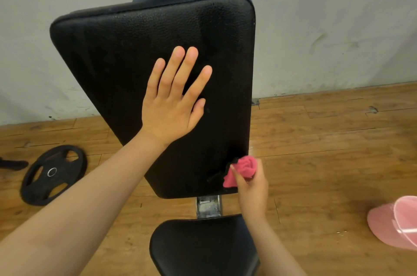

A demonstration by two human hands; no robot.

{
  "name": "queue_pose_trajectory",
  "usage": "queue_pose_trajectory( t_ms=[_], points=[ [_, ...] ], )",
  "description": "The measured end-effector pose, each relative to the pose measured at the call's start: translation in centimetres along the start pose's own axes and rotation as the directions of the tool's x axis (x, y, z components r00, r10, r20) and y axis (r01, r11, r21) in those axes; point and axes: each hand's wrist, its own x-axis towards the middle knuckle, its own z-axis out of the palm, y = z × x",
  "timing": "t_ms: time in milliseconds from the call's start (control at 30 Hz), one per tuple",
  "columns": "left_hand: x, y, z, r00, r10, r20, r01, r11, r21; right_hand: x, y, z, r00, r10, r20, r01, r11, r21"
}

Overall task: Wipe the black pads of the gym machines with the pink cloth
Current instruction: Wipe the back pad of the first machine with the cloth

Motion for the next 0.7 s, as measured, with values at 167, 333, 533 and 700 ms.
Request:
queue_pose_trajectory(
  t_ms=[167, 333, 533, 700],
  points=[
    [-0.2, 0.1, 0.1, 1.0, -0.006, -0.002, 0.006, 1.0, -0.004, -0.5, 3.2, 0.0, 0.995, 0.103, 0.014, -0.102, 0.993, -0.066],
    [-0.1, 0.1, 0.0, 1.0, -0.009, -0.001, 0.009, 1.0, -0.009, -1.4, 5.1, -0.7, 0.971, 0.24, -0.018, -0.24, 0.971, -0.008],
    [0.0, 0.0, 0.1, 1.0, -0.009, 0.001, 0.009, 1.0, -0.012, -2.3, 6.6, -1.4, 0.92, 0.35, -0.179, -0.36, 0.933, -0.023],
    [-0.2, 0.1, 0.2, 1.0, -0.012, 0.002, 0.012, 1.0, -0.006, -1.6, 5.3, 0.3, 0.95, 0.291, -0.115, -0.294, 0.956, -0.007]
  ],
)
